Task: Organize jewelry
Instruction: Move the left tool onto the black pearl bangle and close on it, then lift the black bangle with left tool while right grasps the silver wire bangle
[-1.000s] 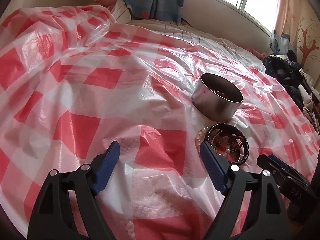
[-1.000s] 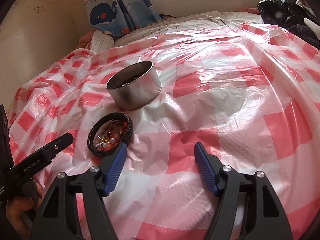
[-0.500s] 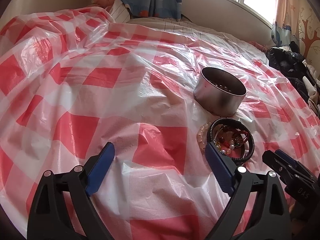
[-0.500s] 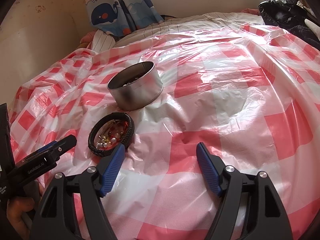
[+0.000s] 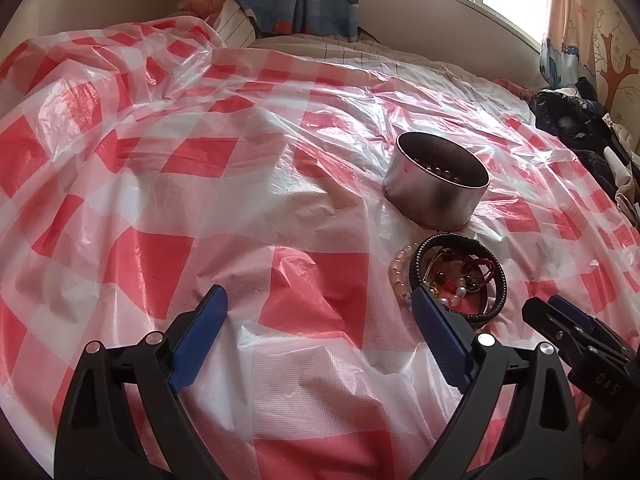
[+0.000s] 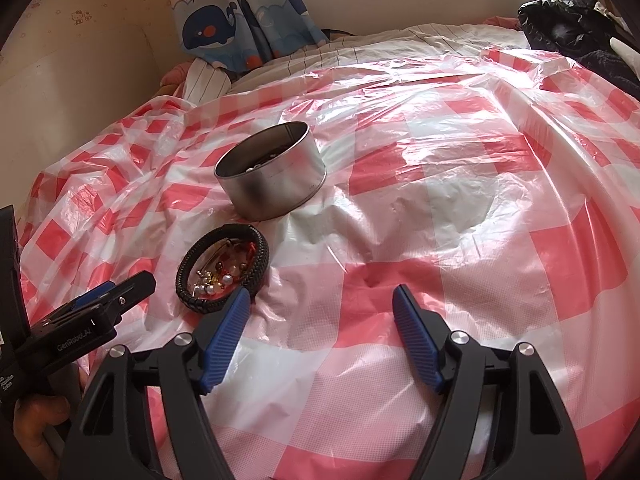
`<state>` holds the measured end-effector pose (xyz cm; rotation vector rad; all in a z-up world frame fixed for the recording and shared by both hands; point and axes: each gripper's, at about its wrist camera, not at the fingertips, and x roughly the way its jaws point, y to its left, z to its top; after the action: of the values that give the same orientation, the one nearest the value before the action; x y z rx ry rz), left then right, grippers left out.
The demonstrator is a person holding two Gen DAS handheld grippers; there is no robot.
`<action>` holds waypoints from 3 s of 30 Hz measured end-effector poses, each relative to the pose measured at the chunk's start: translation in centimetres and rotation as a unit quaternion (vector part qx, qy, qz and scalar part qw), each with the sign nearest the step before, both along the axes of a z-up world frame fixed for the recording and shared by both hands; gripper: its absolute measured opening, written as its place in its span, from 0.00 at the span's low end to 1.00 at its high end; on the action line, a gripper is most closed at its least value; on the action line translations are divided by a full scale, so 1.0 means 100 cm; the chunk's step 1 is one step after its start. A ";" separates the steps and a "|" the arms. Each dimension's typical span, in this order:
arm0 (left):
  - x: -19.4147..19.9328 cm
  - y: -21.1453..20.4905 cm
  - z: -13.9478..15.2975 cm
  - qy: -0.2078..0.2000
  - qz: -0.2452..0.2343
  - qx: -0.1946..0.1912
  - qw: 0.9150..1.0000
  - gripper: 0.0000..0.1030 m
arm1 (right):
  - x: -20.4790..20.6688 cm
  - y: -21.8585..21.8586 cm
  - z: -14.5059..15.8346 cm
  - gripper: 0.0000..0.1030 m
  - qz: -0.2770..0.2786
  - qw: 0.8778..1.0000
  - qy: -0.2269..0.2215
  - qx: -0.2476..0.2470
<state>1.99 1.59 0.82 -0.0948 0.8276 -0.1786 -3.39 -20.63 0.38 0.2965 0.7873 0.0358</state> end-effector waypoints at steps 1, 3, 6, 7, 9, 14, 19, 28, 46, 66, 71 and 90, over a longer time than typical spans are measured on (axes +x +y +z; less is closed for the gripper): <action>-0.002 -0.002 0.002 -0.007 -0.005 0.000 1.000 0.87 | 0.000 0.001 0.000 0.69 -0.001 1.000 -0.001 0.000; -0.005 -0.007 0.009 -0.024 -0.026 -0.001 0.999 0.87 | 0.000 0.001 -0.001 0.69 -0.003 1.000 -0.001 0.000; -0.007 -0.024 0.020 -0.051 -0.074 0.010 0.996 0.87 | 0.000 0.001 -0.002 0.69 -0.004 1.000 0.001 0.000; -0.004 -0.030 0.021 -0.052 -0.085 0.016 0.995 0.87 | 0.000 0.001 -0.002 0.69 -0.004 1.000 0.000 0.000; 0.001 -0.036 0.022 -0.048 -0.103 0.018 0.993 0.86 | 0.000 0.001 -0.002 0.69 -0.005 1.000 0.001 0.001; 0.025 -0.041 0.015 -0.014 -0.112 0.014 0.993 0.68 | 0.000 0.000 -0.002 0.69 -0.004 1.000 0.001 0.001; 0.041 -0.055 0.006 0.002 -0.138 0.058 0.989 0.59 | 0.000 -0.001 -0.002 0.69 -0.004 1.000 0.001 0.002; 0.052 -0.075 0.002 0.000 -0.187 0.117 0.975 0.10 | 0.002 -0.001 -0.001 0.72 -0.003 1.000 0.001 0.001; 0.066 0.026 -0.004 0.050 -0.033 -0.097 0.994 0.07 | 0.012 0.049 0.022 0.72 0.101 0.994 -0.029 -0.037; 0.070 0.024 -0.014 0.060 -0.021 -0.109 0.992 0.07 | 0.043 0.044 -0.001 0.05 0.108 0.985 0.083 -0.107; 0.072 0.024 -0.015 0.061 -0.021 -0.110 0.992 0.07 | 0.028 0.005 0.008 0.03 0.063 0.991 0.076 -0.090; 0.073 0.025 -0.018 0.062 -0.020 -0.109 0.992 0.08 | 0.037 0.018 0.009 0.04 0.078 0.992 0.057 -0.081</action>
<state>9.29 4.09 -0.98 -0.2973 0.9324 -0.3040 0.35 -18.86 1.25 0.0820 0.9198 0.1023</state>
